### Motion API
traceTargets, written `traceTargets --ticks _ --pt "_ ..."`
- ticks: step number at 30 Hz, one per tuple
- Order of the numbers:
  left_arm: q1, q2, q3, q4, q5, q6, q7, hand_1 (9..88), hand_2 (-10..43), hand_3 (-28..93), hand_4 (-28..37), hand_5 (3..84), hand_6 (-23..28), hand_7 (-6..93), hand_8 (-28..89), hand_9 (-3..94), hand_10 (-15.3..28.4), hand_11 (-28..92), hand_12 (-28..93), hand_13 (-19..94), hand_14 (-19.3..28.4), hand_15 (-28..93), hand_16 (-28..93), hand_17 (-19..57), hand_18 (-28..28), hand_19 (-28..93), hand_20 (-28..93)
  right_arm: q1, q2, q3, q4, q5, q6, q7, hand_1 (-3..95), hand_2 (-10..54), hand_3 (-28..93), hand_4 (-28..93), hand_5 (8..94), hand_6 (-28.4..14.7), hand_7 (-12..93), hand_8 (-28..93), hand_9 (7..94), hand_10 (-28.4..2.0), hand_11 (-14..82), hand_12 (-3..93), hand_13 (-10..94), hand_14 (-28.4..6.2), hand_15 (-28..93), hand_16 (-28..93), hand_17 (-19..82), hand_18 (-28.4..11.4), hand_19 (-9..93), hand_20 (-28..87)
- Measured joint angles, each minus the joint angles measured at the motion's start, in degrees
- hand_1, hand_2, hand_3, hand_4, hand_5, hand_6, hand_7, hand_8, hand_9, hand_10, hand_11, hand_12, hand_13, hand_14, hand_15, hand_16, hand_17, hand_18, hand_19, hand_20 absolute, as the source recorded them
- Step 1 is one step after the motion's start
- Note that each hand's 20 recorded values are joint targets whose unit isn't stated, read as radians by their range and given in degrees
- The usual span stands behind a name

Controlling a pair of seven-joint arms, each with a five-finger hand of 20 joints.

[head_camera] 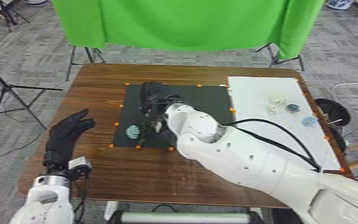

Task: Arrange flowers

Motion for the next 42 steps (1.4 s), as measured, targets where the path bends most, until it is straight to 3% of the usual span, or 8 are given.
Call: traceTargets --ticks 5,9,15,17,19,22,29,42 --pt "-1.14 0.28 1.31 0.52 -1.4 2.56 2.54 28.4 22.1 74 -26.4 50.2 6.5 10.1 -9 47.1 14.8 14 2 38 11.6 10 -7 15.6 4.5 3 17 0.25 -1.61 -1.06 2.17 -0.09 2.98 0.25 61.0 -9.5 65 -16 77.2 1.0 31 3 83.5 -11.0 8.1 39.8 89 -2.3 63 31 63 -12.7 93 54" --pt "-1.69 0.35 1.42 0.69 -2.25 2.67 3.44 29.8 23.2 73 -27.1 49.4 6.9 9.9 -9 46.3 14.7 14 1 37 11.5 10 -8 15.9 4.5 4 16 0.45 -2.98 -1.66 3.8 -0.09 3.96 0.49 60.9 -9.5 65 -16 78.0 1.1 30 3 83.9 -11.0 7.5 38.4 89 -2.2 63 31 63 -12.8 93 54" --pt "-2.09 0.39 1.69 0.72 -2.61 2.77 3.56 29.4 22.9 73 -27.7 49.4 6.7 10.3 -9 46.7 15.0 15 1 37 11.6 11 -8 15.7 4.8 4 16 0.47 -4.58 -2.09 5.83 -0.01 5.37 0.84 61.1 -9.5 65 -17 78.8 1.2 28 3 84.4 -10.8 6.8 37.1 89 -2.3 62 32 63 -12.8 93 54" --pt "-2.12 0.39 1.71 0.73 -2.63 2.76 3.56 28.4 18.3 74 -27.2 48.4 5.5 11.3 -8 46.4 14.9 15 2 38 11.8 11 -8 15.5 5.0 4 16 0.47 -4.94 -2.3 6.43 -0.09 5.86 0.87 61.2 -9.5 65 -17 78.9 1.2 28 3 84.4 -10.7 6.6 37.0 89 -2.3 62 32 63 -12.7 93 54" --pt "-2.16 0.39 1.72 0.8 -2.63 2.63 3.57 26.3 2.1 75 -25.1 46.8 4.1 12.1 -8 46.1 14.6 16 4 38 12.3 11 -6 14.7 5.6 4 15 0.47 -5.17 -2.53 6.97 -0.24 6.39 0.87 61.3 -9.5 65 -17 79.0 1.2 28 3 84.4 -10.7 6.6 37.0 89 -2.4 62 32 63 -12.7 93 54" --pt "-2.19 0.35 1.72 0.89 -2.45 2.46 3.6 25.3 -5.1 76 -24.5 46.2 3.8 12.0 -8 46.1 14.5 16 4 38 12.7 11 -6 14.3 5.9 4 15 0.48 -5.4 -2.9 7.86 -0.54 7.54 0.86 61.2 -9.5 65 -17 78.9 1.4 28 3 84.1 -10.5 6.4 36.9 89 -2.4 62 32 63 -12.7 93 54" --pt "-2.06 0.24 1.63 0.9 -1.9 1.4 3.69 24.3 -8.2 76 -24.1 44.3 2.3 12.6 -8 45.6 13.8 17 6 38 13.2 11 -4 12.6 6.8 3 15 0.76 -5.43 -3.45 10.14 -0.69 9.98 0.81 60.4 -9.5 65 -17 77.7 1.5 25 4 82.7 -10.4 5.8 36.2 89 -2.7 61 32 62 -12.9 93 53" --pt "-1.8 0.01 1.56 0.9 -1.27 0.36 3.52 24.3 -9.5 75 -23.4 43.6 1.4 12.9 -8 45.4 13.5 17 8 38 14.0 11 -3 11.6 7.3 3 15 0.87 -5.37 -2.68 11.0 -0.48 8.47 1.52 57.1 -9.5 63 -17 74.7 1.3 22 3 79.3 -11.3 7.7 30.4 88 -3.3 61 31 60 -13.5 93 51"
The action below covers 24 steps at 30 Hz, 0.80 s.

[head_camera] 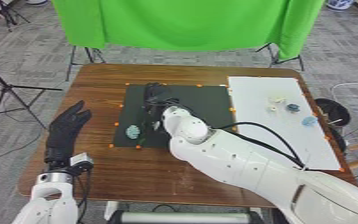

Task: Arrange flowers

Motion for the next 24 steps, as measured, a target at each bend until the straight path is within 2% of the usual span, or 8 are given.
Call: traceTargets --ticks 9,12,16,24 --pt "-0.09 0.02 0.09 0.0 0.14 -0.14 -0.15 24.4 -9.5 75 -23.4 43.6 1.4 12.7 -8 45.5 13.5 16 8 38 14.1 11 -3 11.4 7.2 3 15 0.4 -0.2 -1.26 -0.51 1.65 0.61 -0.18 56.8 -9.5 63 -17 75.8 1.4 20 3 79.5 -11.3 7.1 29.3 88 -3.6 60 31 61 -13.7 93 51" --pt "-0.13 0.03 0.14 0.0 0.18 -0.19 -0.25 24.4 -9.5 75 -23.3 43.6 1.4 12.8 -8 45.5 13.5 17 8 38 14.2 11 -3 11.3 7.2 3 15 0.41 -0.26 -1.42 -1.02 1.88 0.52 -0.19 55.9 -9.5 63 -16 74.7 1.3 19 4 77.8 -11.3 9.1 27.5 88 -3.5 60 31 61 -13.6 93 51" --pt "-0.2 0.03 0.23 0.02 0.26 -0.34 -0.34 24.4 -9.5 75 -23.2 43.6 1.4 12.7 -8 45.5 13.4 16 8 38 14.2 11 -3 11.3 7.2 3 15 0.41 -0.35 -1.39 -1.56 2.04 -0.34 -0.08 51.0 -9.5 65 -16 70.0 0.2 19 4 71.3 -12.7 16.6 18.5 87 -3.5 60 31 60 -13.6 93 51" --pt "-0.21 0.05 0.23 0.02 0.35 -0.6 -0.53 24.8 -9.5 74 -22.6 43.5 1.1 12.9 -8 45.6 13.3 16 8 38 14.3 11 -2 11.0 7.3 3 15 0.4 -0.35 -0.96 -2.8 2.85 -3.29 0.47 48.4 -9.5 66 -16 67.4 1.5 20 3 69.2 -13.0 16.5 17.9 87 -3.7 61 31 60 -13.7 93 51"
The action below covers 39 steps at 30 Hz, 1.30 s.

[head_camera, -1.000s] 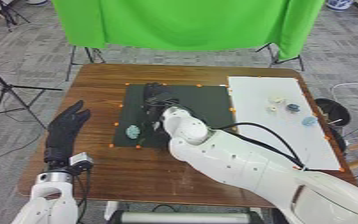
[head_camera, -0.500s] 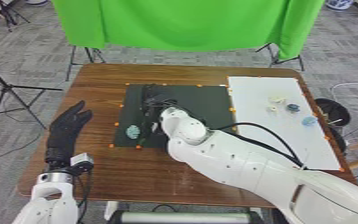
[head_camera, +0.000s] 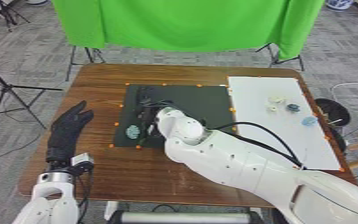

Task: Arrange flowers

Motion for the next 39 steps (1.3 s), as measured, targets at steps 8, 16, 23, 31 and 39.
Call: traceTargets --ticks 8,16,23,31,39 --pt "-0.04 0.0 0.0 0.02 0.15 -0.35 -0.25 25.0 -9.5 74 -22.1 43.4 0.8 13.1 -8 45.4 13.2 17 8 38 14.3 11 -2 10.8 7.6 3 15 0.02 0.09 0.02 -0.58 0.1 -1.03 0.28 43.0 -9.5 71 -15 64.7 3.4 19 -6 66.7 -13.3 15.6 18.0 87 -3.9 61 30 59 -14.1 93 52" --pt "0.28 0.04 -0.22 -0.04 0.23 -0.42 -0.39 25.2 -9.5 74 -22.0 43.2 0.3 13.2 -8 45.3 13.1 16 8 38 14.4 11 -2 10.6 7.8 3 15 0.58 1.84 0.02 -4.27 1.47 -3.33 0.17 35.5 -9.5 71 -15 59.6 3.6 17 -10 63.2 -13.7 14.8 18.4 85 -4.7 61 30 58 -15.0 93 53" --pt "1.73 0.0 -1.36 -0.75 0.31 -0.35 -0.48 25.3 -9.5 74 -21.8 43.2 0.1 13.3 -8 45.3 13.1 16 8 38 14.4 11 -2 10.6 7.9 3 15 3.32 8.12 0.52 -16.38 3.33 -7.96 0.08 26.9 -9.5 68 -13 50.1 0.4 11 -7 55.1 -16.2 9.8 19.1 80 -7.2 61 29 54 -17.0 93 50" --pt "3.59 -0.46 -2.91 -1.76 0.4 -0.31 -0.88 25.3 -9.5 74 -22.0 43.2 -0.1 13.4 -8 45.3 13.1 16 8 38 14.4 11 -2 10.5 8.0 3 15 2.78 20.68 13.71 -36.54 2.77 -19.67 -1.06 16.6 -9.5 59 -17 37.7 0.9 3 -4 39.2 -21.5 3.7 18.1 73 -11.8 60 28 48 -20.0 89 48" --pt "5.2 -1.14 -3.27 -2.33 0.41 -0.3 -1.05 25.5 -9.5 74 -22.1 43.2 -0.2 13.4 -8 45.3 13.2 16 8 38 14.4 11 -2 10.4 8.0 3 15 -9.89 38.57 37.34 -48.28 5.85 -30.44 -0.21 18.3 -9.5 35 -25 23.7 -1.2 -2 -3 30.1 -25.8 1.0 12.3 70 -15.5 54 26 43 -23.4 84 49"
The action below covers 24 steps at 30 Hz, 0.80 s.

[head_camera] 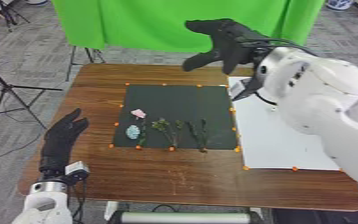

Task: Arrange flowers

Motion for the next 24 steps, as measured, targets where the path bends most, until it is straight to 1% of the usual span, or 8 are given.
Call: traceTargets --ticks 2,5,7,8,10,15,20,24 --pt "0.17 -0.13 0.03 0.0 0.05 0.0 0.0 25.4 -9.5 74 -22.0 43.2 -0.2 13.4 -8 45.3 13.2 16 8 38 14.4 11 -2 10.4 8.1 3 15 -5.2 4.61 5.6 -0.39 0.51 -1.42 0.81 19.6 -9.5 30 -23 22.8 -1.5 -2 -2 29.9 -26.0 0.9 12.1 70 -15.6 54 26 43 -23.7 84 49" --pt "0.31 -0.24 0.03 0.0 0.14 0.0 0.0 25.3 -9.5 73 -22.3 43.2 -0.3 13.4 -8 45.3 13.1 16 8 38 14.4 11 -2 10.4 8.1 3 15 -14.16 10.41 13.67 0.01 0.37 -1.74 2.99 20.0 -9.5 29 -22 22.5 -1.7 -2 -2 29.9 -26.2 1.0 12.0 71 -15.7 54 26 43 -23.7 84 49" --pt "0.33 -0.25 0.01 0.0 0.22 -0.01 -0.02 24.3 -9.5 73 -23.2 43.2 -0.3 13.3 -8 45.4 13.1 16 8 38 14.6 11 -2 10.3 8.1 3 15 -20.28 12.99 19.15 0.88 -0.09 -1.74 4.6 19.0 -9.5 31 -22 22.5 -1.8 -2 -2 30.0 -26.2 1.0 12.0 71 -15.6 54 26 43 -23.8 84 49" --pt "0.34 -0.26 -0.01 0.0 0.24 -0.01 -0.03 24.2 -9.5 73 -23.6 43.2 -0.3 13.3 -8 45.4 13.1 16 8 38 14.6 11 -2 10.3 8.1 3 15 -22.97 13.84 21.62 1.55 -0.4 -1.73 5.29 17.6 -9.5 35 -23 22.4 -1.8 -2 -2 30.4 -26.4 1.2 12.0 71 -15.6 54 26 43 -23.7 84 48" --pt "0.37 -0.28 -0.04 0.0 0.24 -0.01 -0.05 24.1 -9.5 73 -23.8 43.2 -0.3 13.3 -8 45.4 13.2 16 8 38 14.6 11 -2 10.3 8.1 3 15 -26.98 14.92 25.07 3.52 -1.29 -1.73 6.42 16.5 -9.5 38 -25 22.4 -1.8 -2 -2 30.9 -26.5 1.3 12.0 71 -15.5 54 26 43 -23.7 84 48" --pt "0.39 -0.41 0.0 0.0 0.34 -0.12 -0.16 24.2 -9.5 73 -24.1 43.3 -0.4 13.3 -8 45.5 13.2 16 8 39 14.6 11 -2 10.2 8.2 3 15 -29.91 15.61 24.68 9.42 -3.32 -1.74 8.73 13.4 -9.5 48 -27 23.4 -0.9 0 -3 33.4 -26.0 2.1 12.5 72 -15.0 56 26 44 -23.5 85 48" --pt "0.39 -0.63 0.03 -0.02 0.54 -0.36 -0.61 24.3 -9.5 73 -24.2 43.3 -0.4 13.1 -8 45.5 13.2 16 9 39 14.7 11 -2 10.2 8.2 3 15 -30.36 15.42 20.5 12.99 -4.4 -1.88 10.25 12.9 -9.5 51 -28 24.5 -0.7 1 -3 34.1 -25.6 2.3 12.9 72 -14.7 57 25 44 -23.4 86 48" --pt "0.41 -0.7 0.04 -0.05 0.61 -0.6 -0.95 24.6 -9.5 73 -24.1 43.4 -0.4 13.2 -8 45.5 13.2 16 9 39 14.8 11 -2 10.1 8.2 3 15 -30.96 14.54 19.87 15.05 -4.72 -2.35 11.15 12.8 -9.5 54 -28 25.7 -0.3 2 -3 35.5 -25.2 2.9 13.3 72 -14.5 58 26 44 -23.3 86 47"
